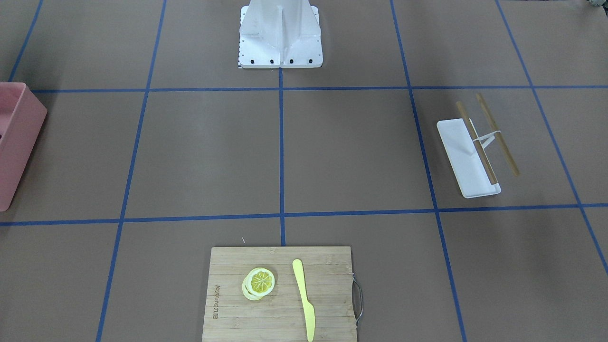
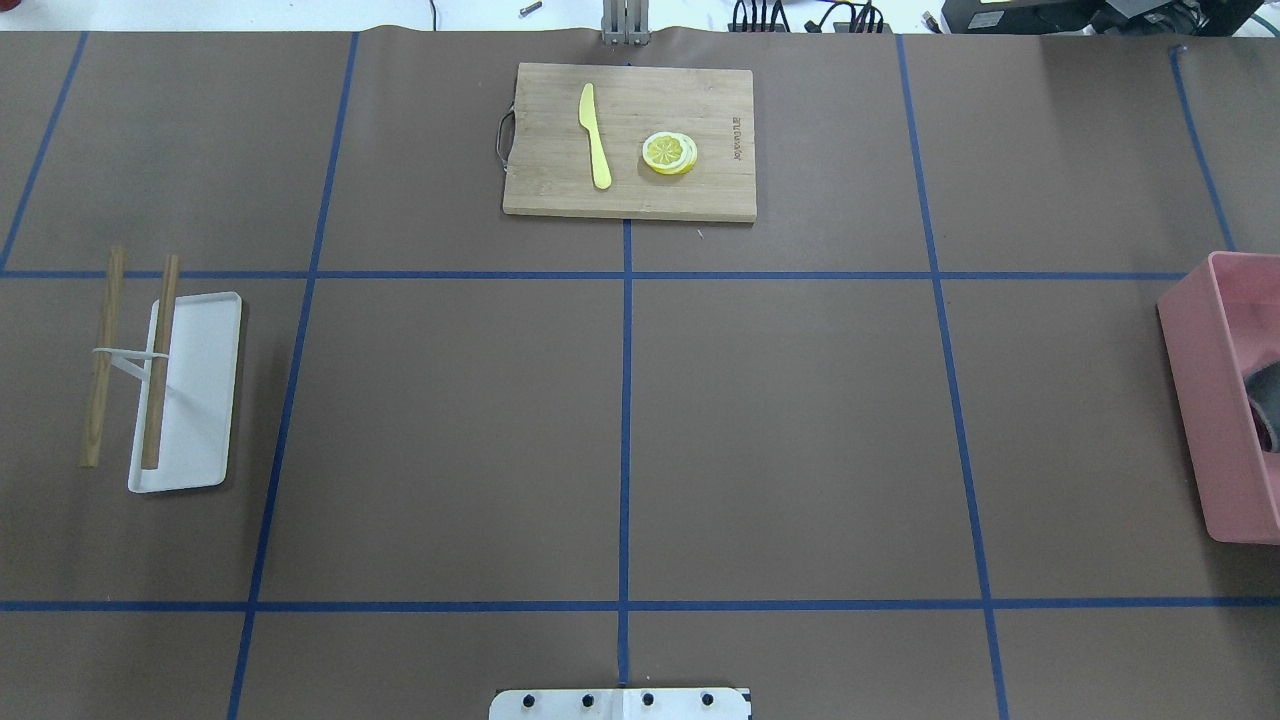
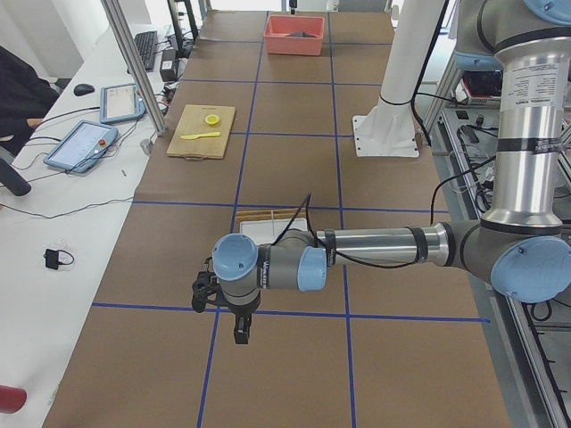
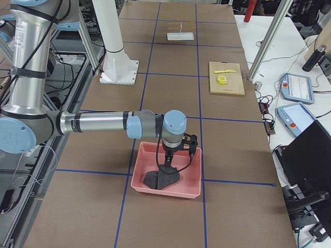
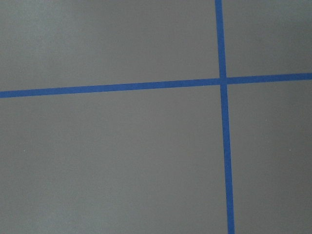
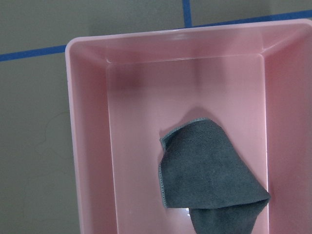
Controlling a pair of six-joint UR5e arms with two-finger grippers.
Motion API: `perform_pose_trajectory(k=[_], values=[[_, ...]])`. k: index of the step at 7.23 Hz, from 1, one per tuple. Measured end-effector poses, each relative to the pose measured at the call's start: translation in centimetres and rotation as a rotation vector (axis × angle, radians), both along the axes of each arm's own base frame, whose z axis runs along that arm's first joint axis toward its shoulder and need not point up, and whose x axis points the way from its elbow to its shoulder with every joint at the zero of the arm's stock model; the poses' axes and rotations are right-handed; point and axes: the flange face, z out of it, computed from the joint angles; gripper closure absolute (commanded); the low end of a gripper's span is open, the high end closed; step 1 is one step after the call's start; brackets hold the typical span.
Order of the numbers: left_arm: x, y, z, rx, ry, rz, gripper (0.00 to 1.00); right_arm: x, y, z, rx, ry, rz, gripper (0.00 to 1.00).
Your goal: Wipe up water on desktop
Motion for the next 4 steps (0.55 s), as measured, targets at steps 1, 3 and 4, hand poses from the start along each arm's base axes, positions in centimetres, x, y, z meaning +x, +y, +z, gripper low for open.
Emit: perform_pose_trajectory(k=[1,3,4], values=[[0.3,-0.6,-1.3,-0.008,0.003,-0.031,0.02,0.1,0.1,0.1,-0.008,0.004,0.001,0.00],[0.8,-1.0,-2.6,-0.019,0.006,-0.059,0.02,0.1,-0.2,-0.2,-0.002,0.011,0.002,0.00],[0.9,-1.0,-2.6,-0.022,0.005,-0.061,0.02,0.2,-0.7,-0.5,0.012,0.032,0.003,0.00]])
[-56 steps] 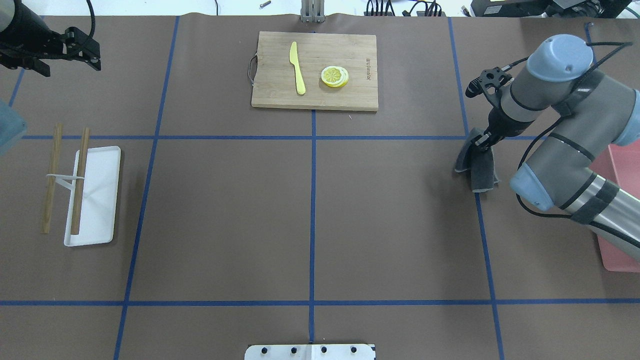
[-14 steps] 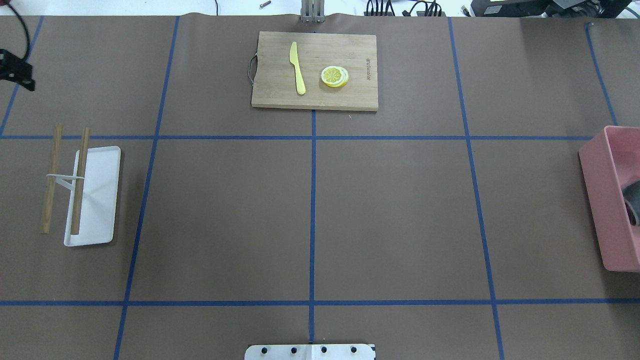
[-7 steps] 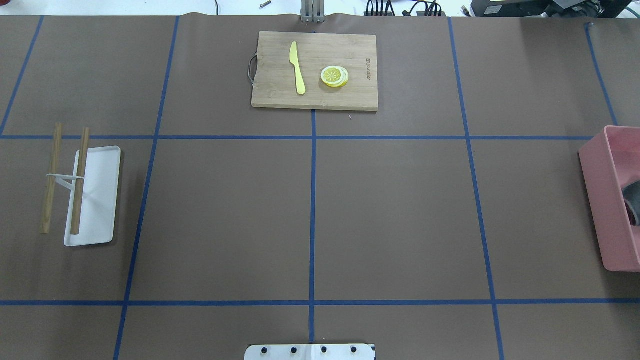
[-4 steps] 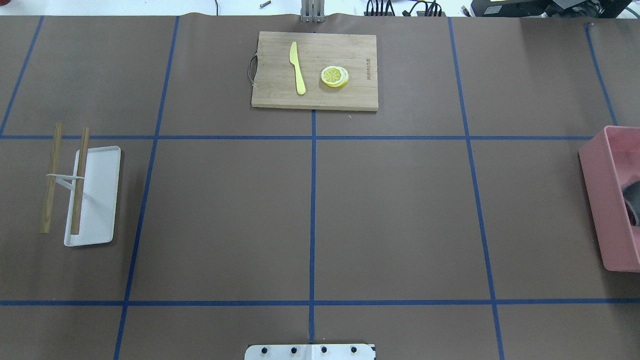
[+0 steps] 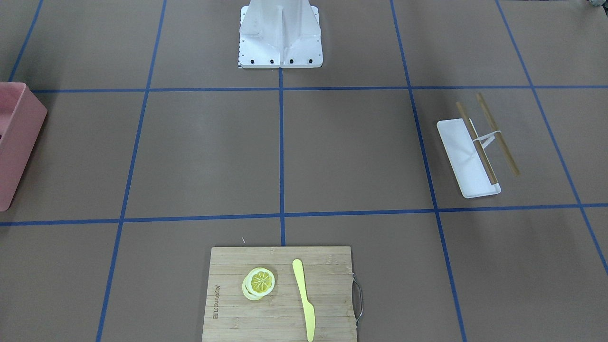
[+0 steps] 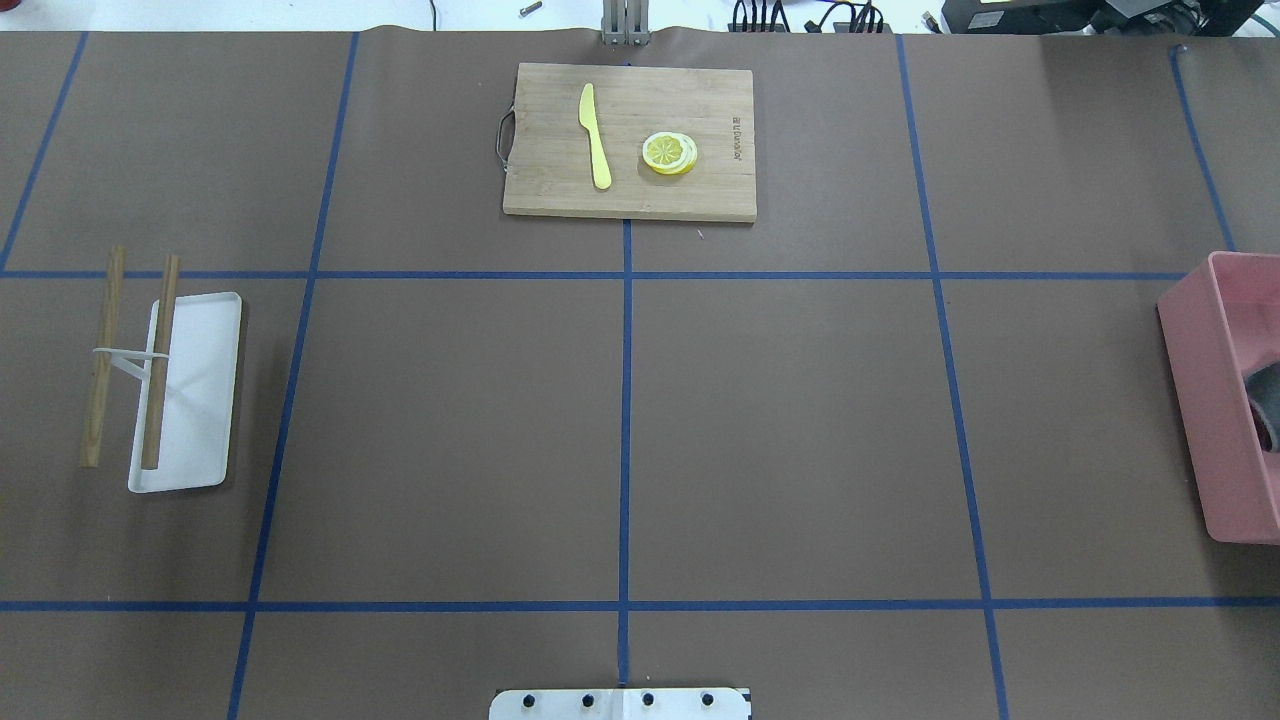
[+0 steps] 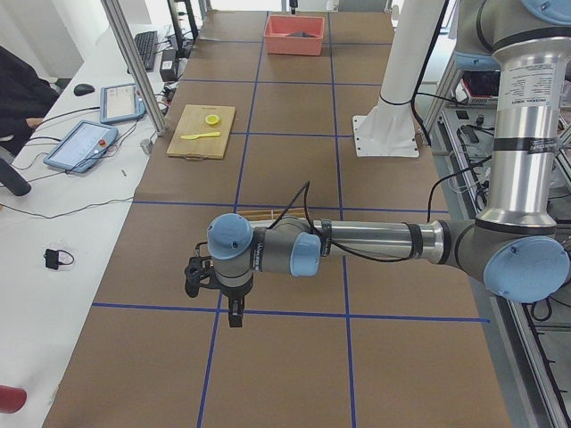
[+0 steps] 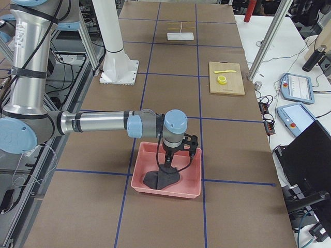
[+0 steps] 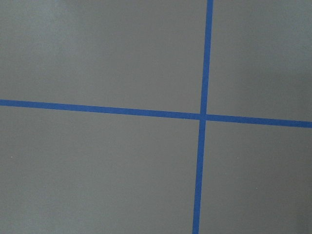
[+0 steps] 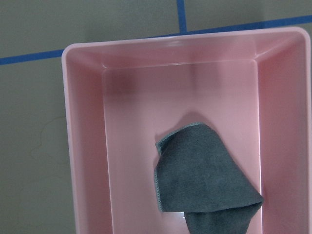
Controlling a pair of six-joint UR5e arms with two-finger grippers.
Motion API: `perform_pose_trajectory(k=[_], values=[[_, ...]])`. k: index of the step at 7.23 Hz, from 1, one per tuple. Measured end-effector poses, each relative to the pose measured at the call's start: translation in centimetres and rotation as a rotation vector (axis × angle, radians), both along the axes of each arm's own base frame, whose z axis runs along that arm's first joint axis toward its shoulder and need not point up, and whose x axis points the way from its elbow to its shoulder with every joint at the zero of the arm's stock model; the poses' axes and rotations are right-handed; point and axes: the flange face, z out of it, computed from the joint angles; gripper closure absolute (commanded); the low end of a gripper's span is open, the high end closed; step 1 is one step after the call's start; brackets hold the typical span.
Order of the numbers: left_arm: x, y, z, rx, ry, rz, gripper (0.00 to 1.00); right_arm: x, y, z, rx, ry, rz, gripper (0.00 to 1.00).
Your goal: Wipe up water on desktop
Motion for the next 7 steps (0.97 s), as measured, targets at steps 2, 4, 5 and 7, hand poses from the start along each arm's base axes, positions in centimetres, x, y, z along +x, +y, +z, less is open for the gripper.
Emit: perform_pose_trajectory(k=[2,4,5,7], values=[[0.0,-0.1,-0.1,0.001,-0.002,-0.001,0.02,0.5,-0.5,0.2,0.012,0.067,0.002,0.00],[0.1,-0.2,-0.3,0.004,-0.004,0.000,0.02,1.4,0.2,2.1,-0.026,0.080,0.020,0.00],[0.1,-0.2,-0.4,0.006,-0.004,0.000,0.02,2.4,0.5,3.2,-0.049,0.080,0.041,0.00],[0.1,-0.2,-0.4,0.007,-0.006,0.000,0.02,3.2,0.7,3.9,-0.063,0.081,0.060,0.00]])
